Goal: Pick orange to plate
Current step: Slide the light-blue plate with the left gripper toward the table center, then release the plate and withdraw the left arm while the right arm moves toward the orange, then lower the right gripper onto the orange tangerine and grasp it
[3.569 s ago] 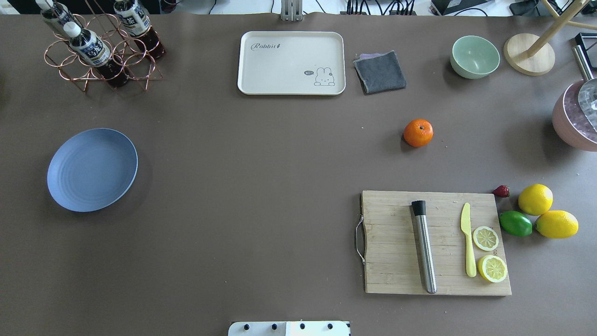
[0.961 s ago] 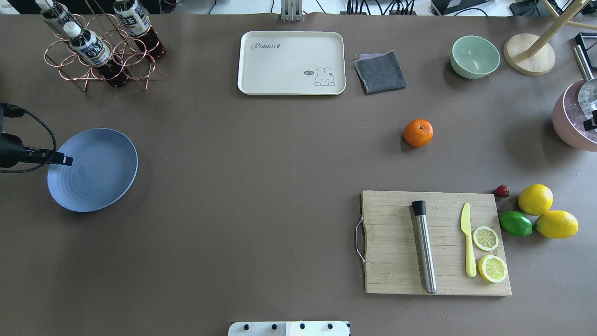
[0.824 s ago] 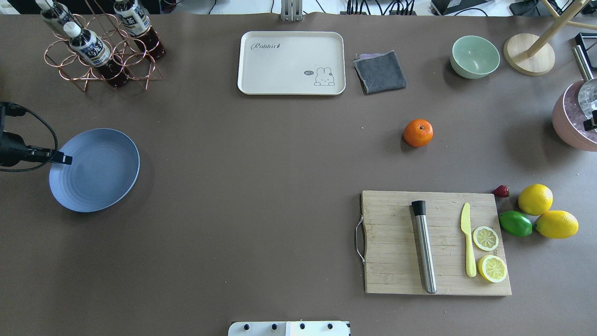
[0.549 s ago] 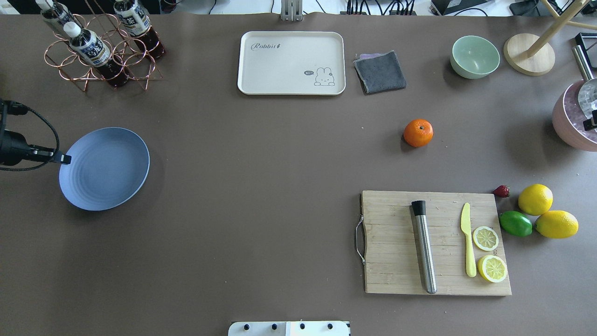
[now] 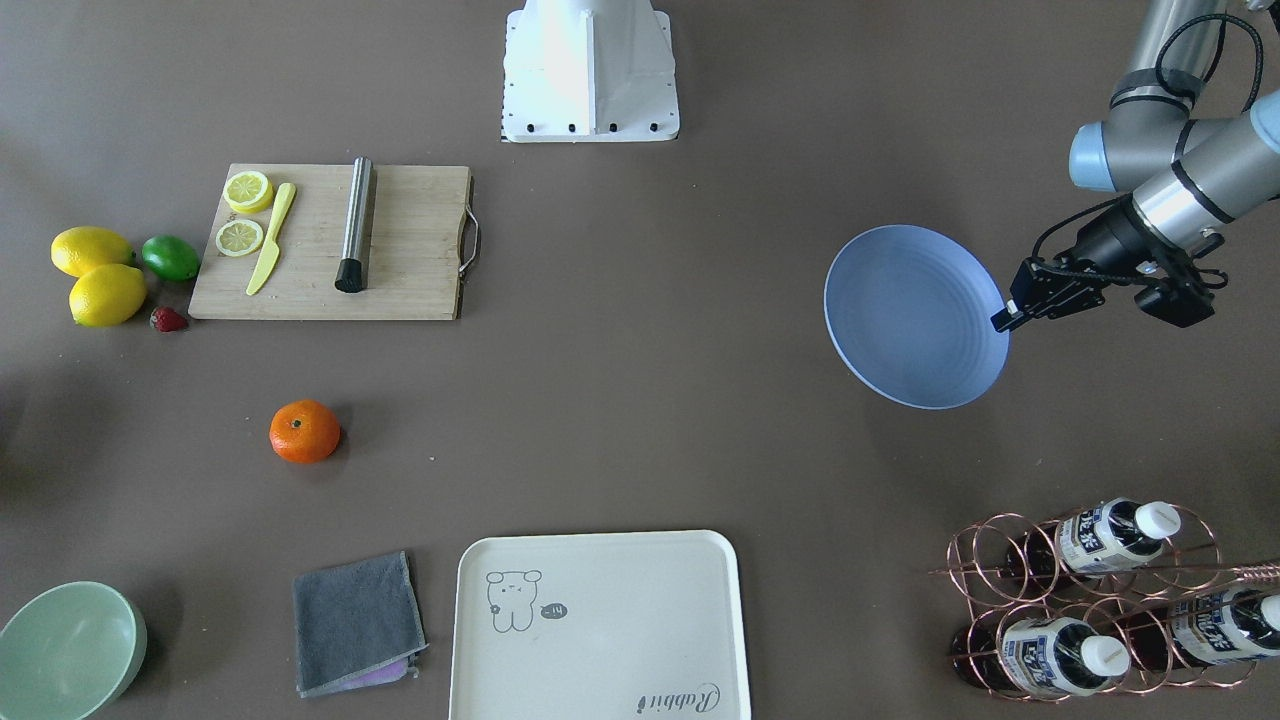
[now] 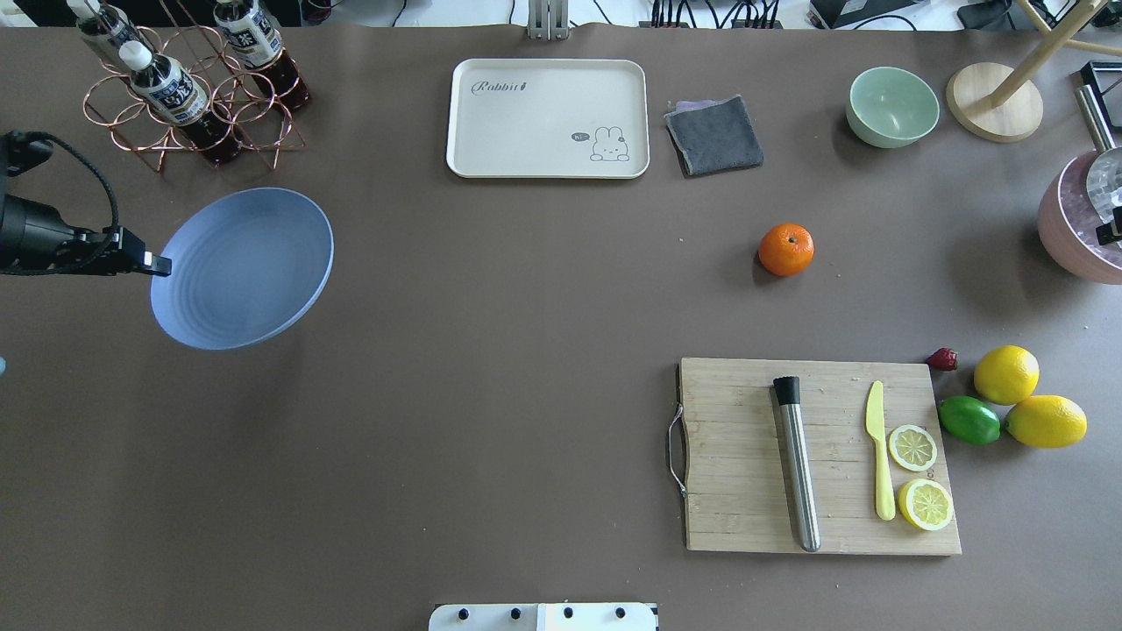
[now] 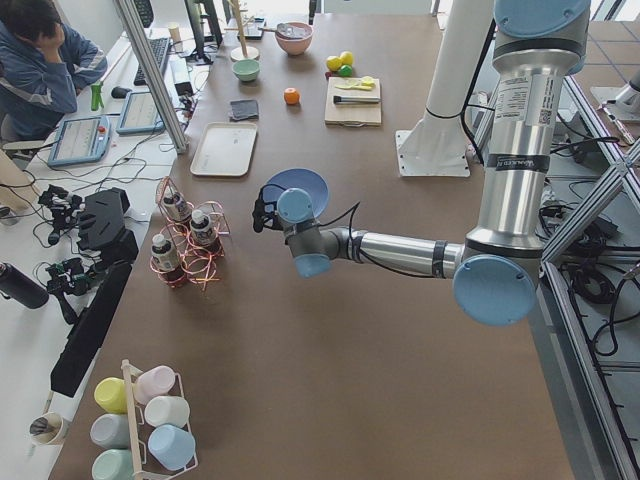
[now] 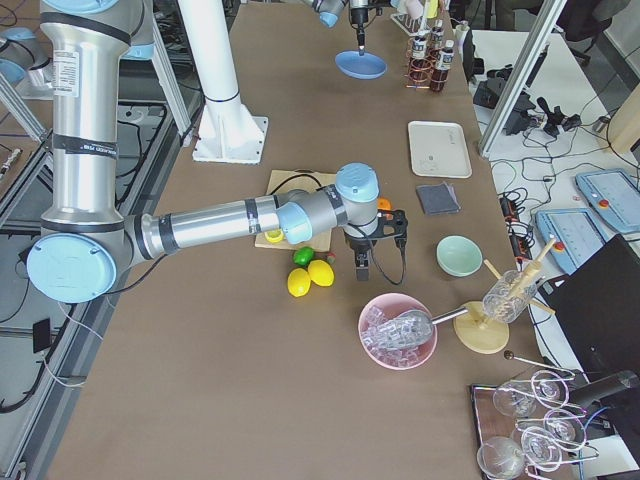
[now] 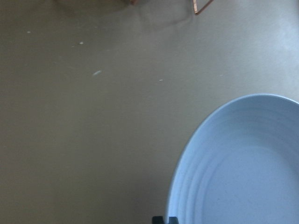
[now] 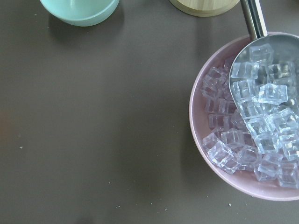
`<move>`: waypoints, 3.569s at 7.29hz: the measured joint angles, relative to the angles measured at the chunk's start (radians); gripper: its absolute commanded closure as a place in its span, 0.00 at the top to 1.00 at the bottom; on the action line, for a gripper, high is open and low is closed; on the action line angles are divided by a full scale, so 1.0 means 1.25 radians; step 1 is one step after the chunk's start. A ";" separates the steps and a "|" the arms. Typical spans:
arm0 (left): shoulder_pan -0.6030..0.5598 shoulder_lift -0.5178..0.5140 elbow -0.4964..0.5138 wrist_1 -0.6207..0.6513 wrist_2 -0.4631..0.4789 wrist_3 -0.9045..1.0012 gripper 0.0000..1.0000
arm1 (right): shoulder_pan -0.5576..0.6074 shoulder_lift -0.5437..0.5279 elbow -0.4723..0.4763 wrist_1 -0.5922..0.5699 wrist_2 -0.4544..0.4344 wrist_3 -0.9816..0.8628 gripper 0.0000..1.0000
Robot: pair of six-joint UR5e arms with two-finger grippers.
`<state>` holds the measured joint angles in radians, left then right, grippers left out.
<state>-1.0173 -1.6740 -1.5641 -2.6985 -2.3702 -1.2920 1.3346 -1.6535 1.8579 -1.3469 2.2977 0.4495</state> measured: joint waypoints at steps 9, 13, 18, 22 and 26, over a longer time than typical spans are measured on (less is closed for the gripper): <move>0.386 -0.327 0.019 0.350 0.484 -0.140 0.00 | 0.000 0.000 -0.002 0.000 0.000 0.000 1.00; 0.372 -0.341 0.026 0.356 0.484 -0.115 0.98 | -0.008 0.013 -0.005 0.000 -0.001 0.001 1.00; 0.041 -0.137 -0.140 0.495 0.139 0.257 0.99 | -0.203 0.181 -0.039 -0.009 -0.116 0.187 1.00; -0.285 0.027 -0.132 0.611 -0.053 0.774 0.99 | -0.318 0.309 -0.120 -0.011 -0.167 0.304 1.00; -0.403 0.134 -0.105 0.706 -0.051 0.988 0.99 | -0.368 0.421 -0.258 -0.002 -0.196 0.333 1.00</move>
<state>-1.5206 -1.5066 -1.6955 -1.8155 -2.4344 -0.0572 0.8744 -1.1267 1.5353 -1.3491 2.0532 0.8659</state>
